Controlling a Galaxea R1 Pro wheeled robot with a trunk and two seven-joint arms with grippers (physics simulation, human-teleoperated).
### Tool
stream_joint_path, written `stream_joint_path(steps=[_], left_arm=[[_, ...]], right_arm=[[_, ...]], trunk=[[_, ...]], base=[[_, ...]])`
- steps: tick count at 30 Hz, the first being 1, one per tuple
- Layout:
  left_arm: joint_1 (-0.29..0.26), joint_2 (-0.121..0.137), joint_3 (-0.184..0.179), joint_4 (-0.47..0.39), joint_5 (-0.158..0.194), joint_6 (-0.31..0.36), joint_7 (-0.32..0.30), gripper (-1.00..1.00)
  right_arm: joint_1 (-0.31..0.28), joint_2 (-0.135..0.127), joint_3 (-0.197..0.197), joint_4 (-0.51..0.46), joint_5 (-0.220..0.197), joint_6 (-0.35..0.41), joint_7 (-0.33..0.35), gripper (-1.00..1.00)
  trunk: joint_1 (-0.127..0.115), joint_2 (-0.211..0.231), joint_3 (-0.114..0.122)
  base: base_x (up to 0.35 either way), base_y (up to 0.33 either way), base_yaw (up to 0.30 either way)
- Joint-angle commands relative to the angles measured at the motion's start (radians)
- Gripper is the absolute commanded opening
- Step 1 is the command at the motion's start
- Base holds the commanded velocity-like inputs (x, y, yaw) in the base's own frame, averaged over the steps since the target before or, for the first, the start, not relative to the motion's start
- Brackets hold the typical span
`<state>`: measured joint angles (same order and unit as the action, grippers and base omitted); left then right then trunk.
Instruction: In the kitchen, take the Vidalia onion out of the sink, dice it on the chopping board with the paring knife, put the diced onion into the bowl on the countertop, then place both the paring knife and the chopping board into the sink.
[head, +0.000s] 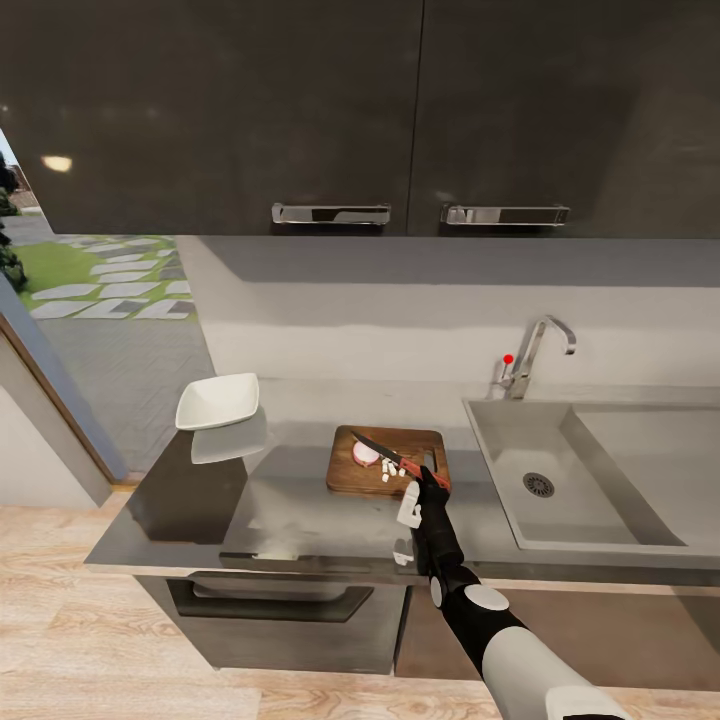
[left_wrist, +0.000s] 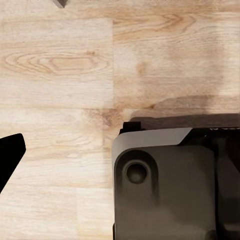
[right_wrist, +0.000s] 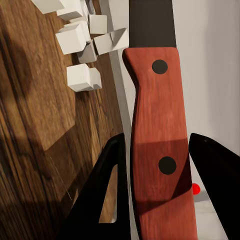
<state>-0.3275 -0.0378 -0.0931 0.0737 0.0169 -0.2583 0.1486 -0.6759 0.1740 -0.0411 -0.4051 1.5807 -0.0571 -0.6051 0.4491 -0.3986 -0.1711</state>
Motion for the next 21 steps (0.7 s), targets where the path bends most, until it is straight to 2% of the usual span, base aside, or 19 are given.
stream_joint_path(steps=[1,21], left_arm=[[-0.002,-0.001,-0.008,0.005,0.002,-0.007,0.005,1.0],[-0.002,-0.001,-0.008,0.005,0.002,-0.007,0.005,1.0]], right_arm=[[-0.001,0.0,-0.008,0.032,0.001,-0.003,0.002,-1.0],[-0.001,0.0,-0.008,0.04,0.001,-0.003,0.002,-1.0]], trunk=[[0.001,-0.001,-0.002],[0.001,-0.001,-0.002]], base=[[0.0,0.0,0.0],[0.0,0.0,0.0]])
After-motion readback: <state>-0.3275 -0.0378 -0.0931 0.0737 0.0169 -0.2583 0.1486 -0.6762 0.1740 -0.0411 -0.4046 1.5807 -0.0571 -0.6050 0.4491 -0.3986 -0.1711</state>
